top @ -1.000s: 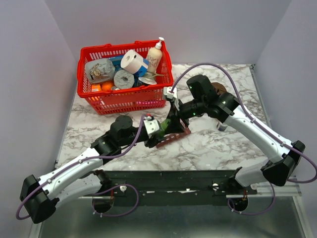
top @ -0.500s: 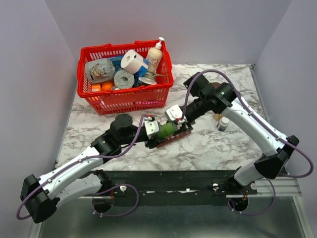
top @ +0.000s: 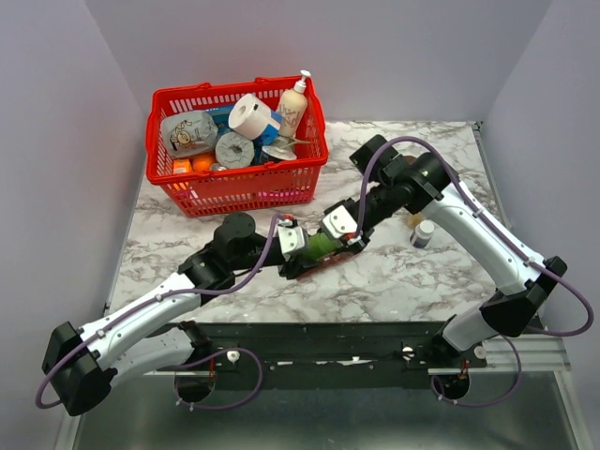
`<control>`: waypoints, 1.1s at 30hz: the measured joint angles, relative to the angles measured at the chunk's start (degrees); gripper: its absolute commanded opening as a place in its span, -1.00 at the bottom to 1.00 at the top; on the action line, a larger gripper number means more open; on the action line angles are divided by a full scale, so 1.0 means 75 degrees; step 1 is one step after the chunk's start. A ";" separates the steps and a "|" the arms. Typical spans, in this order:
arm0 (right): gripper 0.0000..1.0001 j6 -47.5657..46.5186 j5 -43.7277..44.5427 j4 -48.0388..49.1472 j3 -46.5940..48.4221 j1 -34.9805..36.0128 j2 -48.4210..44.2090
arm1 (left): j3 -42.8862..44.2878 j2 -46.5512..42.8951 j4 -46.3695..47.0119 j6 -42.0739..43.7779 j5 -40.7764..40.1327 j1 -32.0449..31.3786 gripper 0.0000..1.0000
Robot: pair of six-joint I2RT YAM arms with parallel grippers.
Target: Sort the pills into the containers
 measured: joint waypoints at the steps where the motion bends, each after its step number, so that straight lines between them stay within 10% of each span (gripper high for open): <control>1: -0.90 0.0035 0.0023 -0.0009 0.0006 0.0009 -0.0012 | 0.0023 0.0052 0.0003 0.0000 0.0026 0.0000 -1.00; 9: -0.73 0.0373 0.0350 -0.0006 0.0003 0.0423 -0.0015 | 0.0163 0.0653 -0.0160 0.0085 0.0530 -0.0023 -1.00; 14: 0.25 0.0697 0.0207 0.0210 -0.0099 0.0685 -0.0119 | 0.0152 0.0697 -0.0391 0.0195 0.0778 -0.0087 -1.00; 18: 0.61 0.1722 0.0105 0.0790 -0.0122 0.0743 -0.0437 | -0.0041 0.0562 -0.0560 0.0219 0.0766 -0.0093 -1.00; 33: 0.58 0.4325 0.0096 0.2346 -0.1530 0.0784 -0.1545 | -0.0207 0.0294 -0.0781 0.0125 0.0705 -0.0082 -1.00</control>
